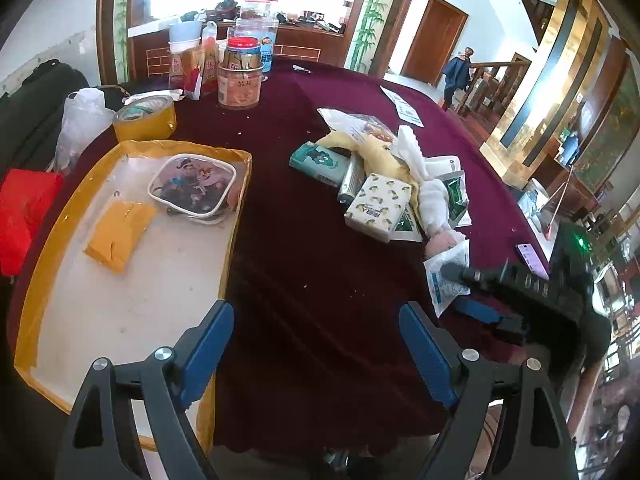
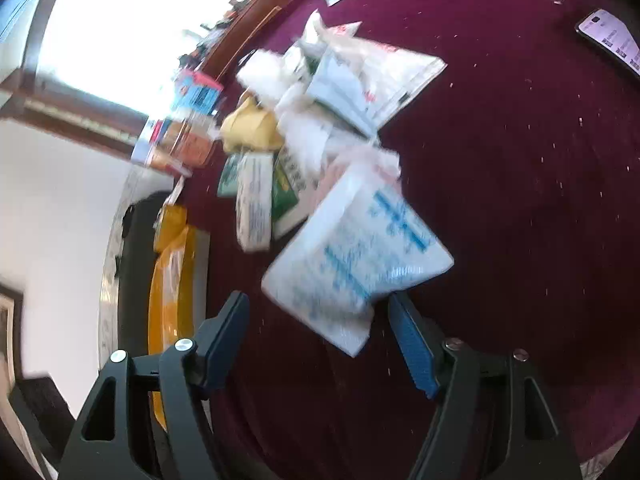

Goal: Organize soft objects
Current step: 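Grasp the white-blue printed packet with the right gripper while the left grasps the lemon-print tissue pack, then carry both items into the tray and open both grippers to release them, then grasp the pink fluffy ball with the right gripper while the left grasps the green-white sachet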

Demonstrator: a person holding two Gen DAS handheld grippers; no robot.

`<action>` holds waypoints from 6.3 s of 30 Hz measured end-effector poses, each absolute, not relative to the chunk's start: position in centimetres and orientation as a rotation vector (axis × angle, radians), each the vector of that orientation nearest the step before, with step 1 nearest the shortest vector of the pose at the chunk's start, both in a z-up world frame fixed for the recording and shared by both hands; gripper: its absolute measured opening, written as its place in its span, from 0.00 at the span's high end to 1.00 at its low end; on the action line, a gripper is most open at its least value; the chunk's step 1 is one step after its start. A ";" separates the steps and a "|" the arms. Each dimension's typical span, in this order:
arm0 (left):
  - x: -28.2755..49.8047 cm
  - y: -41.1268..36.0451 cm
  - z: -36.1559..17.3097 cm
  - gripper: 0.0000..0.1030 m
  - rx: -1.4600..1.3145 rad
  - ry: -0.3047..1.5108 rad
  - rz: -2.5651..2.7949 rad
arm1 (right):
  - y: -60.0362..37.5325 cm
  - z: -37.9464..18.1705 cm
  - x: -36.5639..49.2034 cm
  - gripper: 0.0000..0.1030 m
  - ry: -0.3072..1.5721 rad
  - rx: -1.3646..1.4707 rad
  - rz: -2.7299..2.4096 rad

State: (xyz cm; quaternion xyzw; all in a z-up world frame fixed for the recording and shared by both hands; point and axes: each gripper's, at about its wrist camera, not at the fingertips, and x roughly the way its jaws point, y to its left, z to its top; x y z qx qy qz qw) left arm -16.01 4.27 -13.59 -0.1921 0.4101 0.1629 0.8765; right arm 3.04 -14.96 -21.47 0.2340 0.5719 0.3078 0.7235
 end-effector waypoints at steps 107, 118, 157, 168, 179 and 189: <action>-23.4 22.3 -19.0 0.39 -0.684 1.053 0.583 | 14.4 -18.8 -7.2 0.60 1.128 -0.336 1.185; -23.9 22.1 -18.1 0.25 -0.658 1.009 0.563 | 12.7 -17.3 -6.7 0.39 1.138 -0.239 1.197; -12.5 4.8 -16.0 0.15 -0.546 0.962 0.275 | -12.0 -21.2 6.3 0.41 1.046 0.115 0.739; -8.4 4.1 -16.6 0.15 -0.519 0.990 0.235 | -14.4 -20.4 4.7 0.66 1.006 0.078 0.750; 2.6 3.9 -20.6 0.40 -0.505 1.110 0.242 | -14.2 -20.6 4.7 0.66 0.955 0.032 0.700; 3.9 3.6 -20.8 0.79 -0.472 1.093 0.237 | -14.7 -20.7 5.0 0.66 0.973 0.066 0.684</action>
